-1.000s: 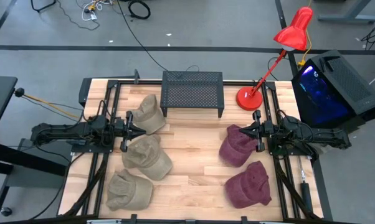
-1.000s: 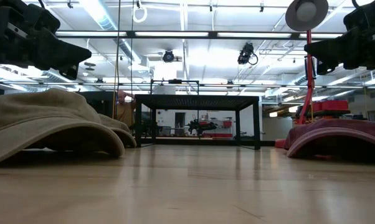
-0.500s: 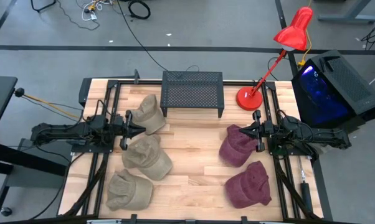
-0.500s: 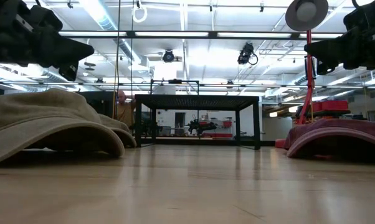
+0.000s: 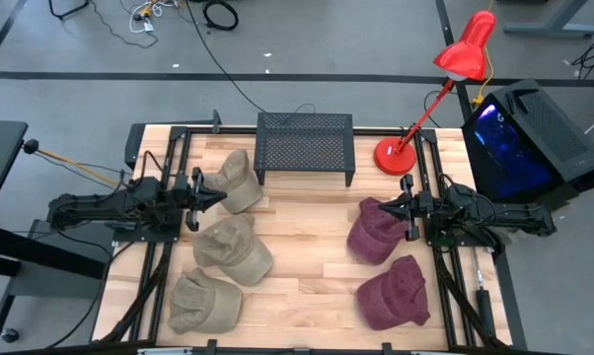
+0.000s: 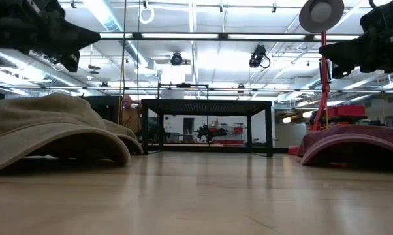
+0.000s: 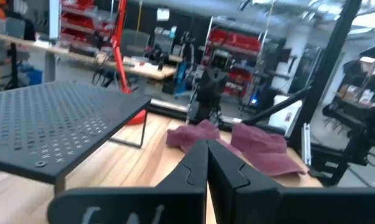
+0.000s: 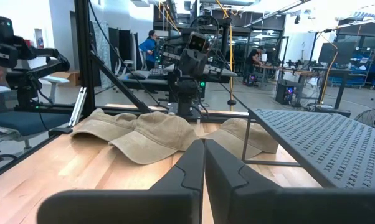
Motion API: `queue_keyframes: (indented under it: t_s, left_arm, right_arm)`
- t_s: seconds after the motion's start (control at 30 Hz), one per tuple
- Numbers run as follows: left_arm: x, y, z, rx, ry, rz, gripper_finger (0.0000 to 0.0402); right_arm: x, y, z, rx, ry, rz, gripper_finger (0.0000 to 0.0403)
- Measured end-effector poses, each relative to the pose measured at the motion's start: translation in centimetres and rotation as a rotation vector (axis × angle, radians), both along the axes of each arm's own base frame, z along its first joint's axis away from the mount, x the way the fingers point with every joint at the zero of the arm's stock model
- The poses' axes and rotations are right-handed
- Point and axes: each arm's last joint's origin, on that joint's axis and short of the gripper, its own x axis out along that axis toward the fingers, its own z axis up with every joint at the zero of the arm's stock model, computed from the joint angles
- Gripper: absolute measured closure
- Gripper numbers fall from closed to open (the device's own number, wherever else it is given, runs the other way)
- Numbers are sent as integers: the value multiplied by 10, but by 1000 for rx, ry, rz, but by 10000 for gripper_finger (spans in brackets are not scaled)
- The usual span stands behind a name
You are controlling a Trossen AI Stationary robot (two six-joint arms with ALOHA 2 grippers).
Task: Pick & Place hat
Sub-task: Put the top brown cap on the shelf
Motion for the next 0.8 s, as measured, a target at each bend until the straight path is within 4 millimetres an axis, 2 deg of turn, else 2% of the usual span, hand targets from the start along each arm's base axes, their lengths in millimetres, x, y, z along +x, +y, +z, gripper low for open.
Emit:
queue_keyframes:
  t_s: [0.33, 0.6, 0.8]
  left_arm:
    - [5, 2, 47, 11, 129, 48, 400]
    - [21, 4, 82, 29, 218, 95, 401]
    - [37, 6, 97, 58, 327, 159, 401]
  right_arm:
    - [0, 0, 0, 0, 0, 0, 387]
    - [0, 0, 0, 0, -1, 0, 387]
    - [0, 0, 0, 0, -1, 0, 387]
